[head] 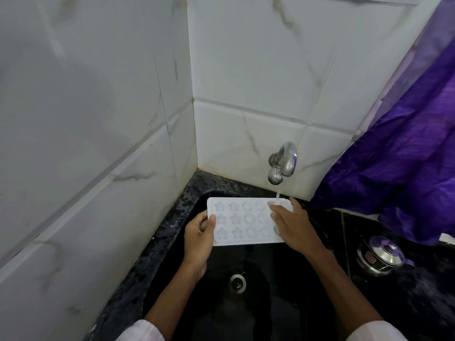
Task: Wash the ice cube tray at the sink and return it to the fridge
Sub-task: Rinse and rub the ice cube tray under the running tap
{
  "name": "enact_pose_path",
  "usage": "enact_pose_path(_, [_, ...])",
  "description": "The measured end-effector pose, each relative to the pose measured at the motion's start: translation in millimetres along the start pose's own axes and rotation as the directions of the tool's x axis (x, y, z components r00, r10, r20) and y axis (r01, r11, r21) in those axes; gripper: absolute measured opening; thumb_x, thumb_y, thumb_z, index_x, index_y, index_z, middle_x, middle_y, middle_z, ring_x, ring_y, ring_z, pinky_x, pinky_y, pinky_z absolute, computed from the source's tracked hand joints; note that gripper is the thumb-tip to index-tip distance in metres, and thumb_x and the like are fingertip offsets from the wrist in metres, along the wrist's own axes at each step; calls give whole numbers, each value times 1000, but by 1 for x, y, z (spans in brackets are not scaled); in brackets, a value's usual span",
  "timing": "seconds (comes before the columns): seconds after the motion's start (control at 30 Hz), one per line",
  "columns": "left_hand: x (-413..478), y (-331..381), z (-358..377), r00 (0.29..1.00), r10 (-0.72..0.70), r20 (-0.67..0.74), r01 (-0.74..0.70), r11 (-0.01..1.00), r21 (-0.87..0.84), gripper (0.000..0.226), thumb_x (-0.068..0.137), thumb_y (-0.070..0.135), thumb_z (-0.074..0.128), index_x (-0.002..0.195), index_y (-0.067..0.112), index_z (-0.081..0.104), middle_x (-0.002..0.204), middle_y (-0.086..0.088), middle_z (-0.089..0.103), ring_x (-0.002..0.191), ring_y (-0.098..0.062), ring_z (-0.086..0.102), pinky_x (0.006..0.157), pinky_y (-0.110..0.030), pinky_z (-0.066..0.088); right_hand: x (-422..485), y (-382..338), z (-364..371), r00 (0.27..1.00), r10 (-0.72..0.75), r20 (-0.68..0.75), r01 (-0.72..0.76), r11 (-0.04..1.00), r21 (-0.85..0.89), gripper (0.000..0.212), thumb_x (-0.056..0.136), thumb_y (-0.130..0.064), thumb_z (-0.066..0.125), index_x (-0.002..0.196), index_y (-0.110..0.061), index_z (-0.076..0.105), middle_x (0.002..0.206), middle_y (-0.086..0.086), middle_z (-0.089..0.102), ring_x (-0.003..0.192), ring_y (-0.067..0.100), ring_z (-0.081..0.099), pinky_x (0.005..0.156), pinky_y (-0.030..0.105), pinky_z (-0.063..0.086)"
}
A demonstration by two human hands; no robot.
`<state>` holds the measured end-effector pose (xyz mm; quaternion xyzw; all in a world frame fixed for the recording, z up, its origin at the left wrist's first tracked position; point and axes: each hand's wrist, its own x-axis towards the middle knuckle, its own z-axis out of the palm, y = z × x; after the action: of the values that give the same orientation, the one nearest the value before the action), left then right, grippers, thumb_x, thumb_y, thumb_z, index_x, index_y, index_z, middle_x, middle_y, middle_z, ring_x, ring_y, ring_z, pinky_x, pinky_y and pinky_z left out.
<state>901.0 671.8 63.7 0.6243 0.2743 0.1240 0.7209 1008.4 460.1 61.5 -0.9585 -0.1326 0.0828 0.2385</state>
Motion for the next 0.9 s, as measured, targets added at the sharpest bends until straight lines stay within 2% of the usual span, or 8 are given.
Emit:
enact_pose_path(0.2, [-2,-2,-1,1000,-6,4,6,1000,0,19,103,15,51,109,21,68,92,2,79,89,-20,75,83,-44,60,2,-3,-2,999,-5,-32,6,1000,24,36,103,-36,33,134,-41,52,159,11,19,139,32,28,109,44,31])
enact_pose_path(0.37, [0,-3,-2,1000,-7,-8,7,1000,-9,22,102,14,51,118,13,67,94,0,79,89,-20,75,82,-42,60,2,-7,-1,1000,-8,-14,9,1000,5,37,103,-34,38,137,-40,51,157,11,20,138,34,28,111,43,30])
enact_pose_path(0.5, [1,-1,-4,1000,-6,0,6,1000,-15,22,102,15,52,118,15,67,95,0,78,92,-21,74,84,-43,59,3,-6,-3,998,-14,-69,16,999,27,36,102,-35,35,129,-37,58,148,9,37,129,32,39,105,41,37])
enact_pose_path(0.6, [-1,-1,-2,1000,4,6,-4,1000,-13,23,102,15,51,119,14,66,94,1,79,90,-19,75,82,-40,60,1,-11,-5,995,-7,-96,9,1000,15,36,103,-31,35,131,-31,58,141,8,40,123,32,41,99,40,38])
enact_pose_path(0.73, [-2,-1,-2,1000,8,-1,-8,1000,-26,22,102,15,51,118,15,67,94,2,79,90,-18,75,81,-39,60,-1,-14,-5,997,-18,-80,17,1000,-13,36,103,-29,38,135,-35,55,137,7,40,122,34,40,98,40,39])
enact_pose_path(0.9, [-2,1,-2,1000,8,2,-8,999,-41,20,102,15,51,111,20,68,94,2,79,92,-19,74,85,-44,59,0,-6,-7,995,-46,-93,45,999,-11,34,103,-29,35,128,-31,58,136,5,44,120,28,44,96,37,41])
